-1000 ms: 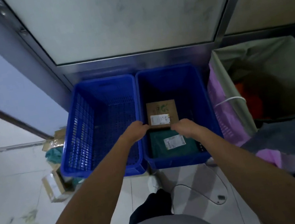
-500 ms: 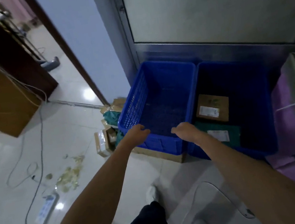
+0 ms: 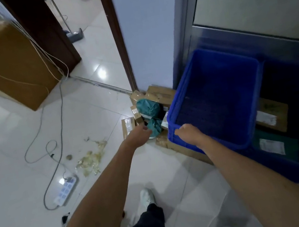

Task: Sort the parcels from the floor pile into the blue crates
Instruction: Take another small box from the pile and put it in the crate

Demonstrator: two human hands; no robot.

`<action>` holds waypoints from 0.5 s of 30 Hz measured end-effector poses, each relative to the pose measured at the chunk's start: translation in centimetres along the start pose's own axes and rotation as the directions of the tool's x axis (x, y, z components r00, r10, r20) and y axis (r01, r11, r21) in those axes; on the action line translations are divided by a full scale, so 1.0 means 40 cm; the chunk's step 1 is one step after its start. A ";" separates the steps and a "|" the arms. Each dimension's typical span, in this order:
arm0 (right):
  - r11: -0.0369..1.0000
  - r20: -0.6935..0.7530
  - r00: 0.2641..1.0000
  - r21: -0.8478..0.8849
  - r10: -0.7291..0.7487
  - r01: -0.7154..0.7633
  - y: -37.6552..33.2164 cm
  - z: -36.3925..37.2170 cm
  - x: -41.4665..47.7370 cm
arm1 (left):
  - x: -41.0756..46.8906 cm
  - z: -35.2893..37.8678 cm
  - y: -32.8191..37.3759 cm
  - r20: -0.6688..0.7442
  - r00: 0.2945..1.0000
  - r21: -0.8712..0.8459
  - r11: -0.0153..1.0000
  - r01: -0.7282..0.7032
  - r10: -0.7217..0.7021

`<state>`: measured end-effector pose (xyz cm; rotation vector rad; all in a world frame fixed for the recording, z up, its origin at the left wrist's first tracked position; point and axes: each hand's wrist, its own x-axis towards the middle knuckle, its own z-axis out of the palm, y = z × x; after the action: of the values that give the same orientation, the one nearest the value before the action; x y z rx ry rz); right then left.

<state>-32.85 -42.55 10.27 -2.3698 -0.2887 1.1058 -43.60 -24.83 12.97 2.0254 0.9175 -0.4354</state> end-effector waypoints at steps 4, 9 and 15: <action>0.999 0.001 0.999 -0.021 0.036 -0.036 -0.096 0.079 0.059 | 0.080 -0.085 -0.069 0.078 0.997 0.034 0.999 -0.029 0.027; 0.999 0.013 0.999 -0.002 0.053 -0.053 -0.167 0.099 0.127 | 0.199 -0.150 -0.089 0.110 0.994 0.012 1.000 -0.002 0.000; 0.994 0.106 0.992 0.077 0.068 -0.076 -0.199 0.108 0.277 | 0.357 -0.186 -0.114 0.148 0.977 -0.054 0.985 0.163 -0.153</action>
<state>-28.81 -29.95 4.88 -2.2717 -0.1920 1.2527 -37.63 -10.70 6.27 1.8432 0.9943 -0.6220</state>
